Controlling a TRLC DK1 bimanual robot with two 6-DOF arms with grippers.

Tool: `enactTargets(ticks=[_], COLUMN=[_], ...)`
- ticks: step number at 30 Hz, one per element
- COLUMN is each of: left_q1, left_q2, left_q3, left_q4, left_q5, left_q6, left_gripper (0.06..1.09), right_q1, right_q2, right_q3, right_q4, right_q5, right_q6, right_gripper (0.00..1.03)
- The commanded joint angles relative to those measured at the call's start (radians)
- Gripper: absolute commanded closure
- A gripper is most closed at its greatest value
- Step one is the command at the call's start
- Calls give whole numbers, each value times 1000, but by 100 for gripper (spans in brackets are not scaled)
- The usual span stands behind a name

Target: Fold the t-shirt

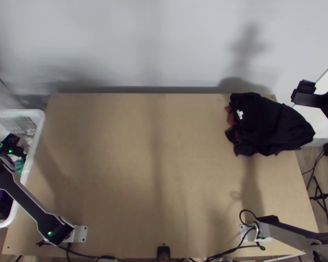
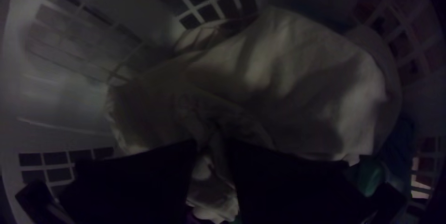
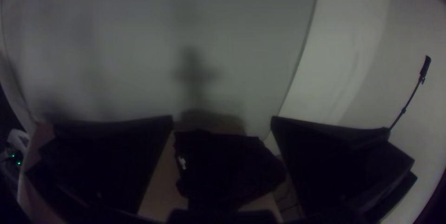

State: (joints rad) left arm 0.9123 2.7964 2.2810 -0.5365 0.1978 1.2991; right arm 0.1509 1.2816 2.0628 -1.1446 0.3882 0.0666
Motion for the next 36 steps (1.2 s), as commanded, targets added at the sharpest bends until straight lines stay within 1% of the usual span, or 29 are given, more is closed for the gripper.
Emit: enactTargets(ticks=[1, 5, 7, 10, 13, 16, 20, 21, 23, 26, 31, 36], left_q1=[7, 8, 11, 16, 23, 36, 51, 53, 59, 66, 65, 31], left_q2=[-15, -29, -51, -77, -113, -176, -305, -342, -422, -531, -707, -902], left_q3=[0, 0, 2, 0, -2, -2, -3, -8, -28, -44, -48, -61], left_q4=[-29, -31, -20, -19, -54, -143, -253, -293, -365, -447, -608, -741], left_q5=[0, 9, 26, 42, 54, 120, 230, 256, 318, 385, 511, 614], left_q6=[12, 39, 25, -9, -46, -104, -233, -245, -258, -285, -284, -262], left_gripper=[82, 95, 105, 105, 105, 105, 105, 105, 105, 105, 105, 105], right_q1=[-1, -1, -1, -1, 1, -1, -1, -1, 1, 3, 12, 30], right_q2=[2, 2, 2, 2, 1, 1, -4, -5, -7, -8, -10, -19], right_q3=[13, 14, 16, 20, 23, 33, 34, 34, 34, 34, 23, -13], right_q4=[-4, -6, -6, -6, -6, -7, -12, -12, -12, -14, -14, -14], right_q5=[-2, -2, -2, -2, -3, -3, -3, -3, -3, -5, -15, -17], right_q6=[-2, -2, -2, -2, -2, -2, -2, -2, -2, -1, 4, 6], right_gripper=[5, 5, 5, 5, 5, 5, 5, 5, 5, 5, 5, 5])
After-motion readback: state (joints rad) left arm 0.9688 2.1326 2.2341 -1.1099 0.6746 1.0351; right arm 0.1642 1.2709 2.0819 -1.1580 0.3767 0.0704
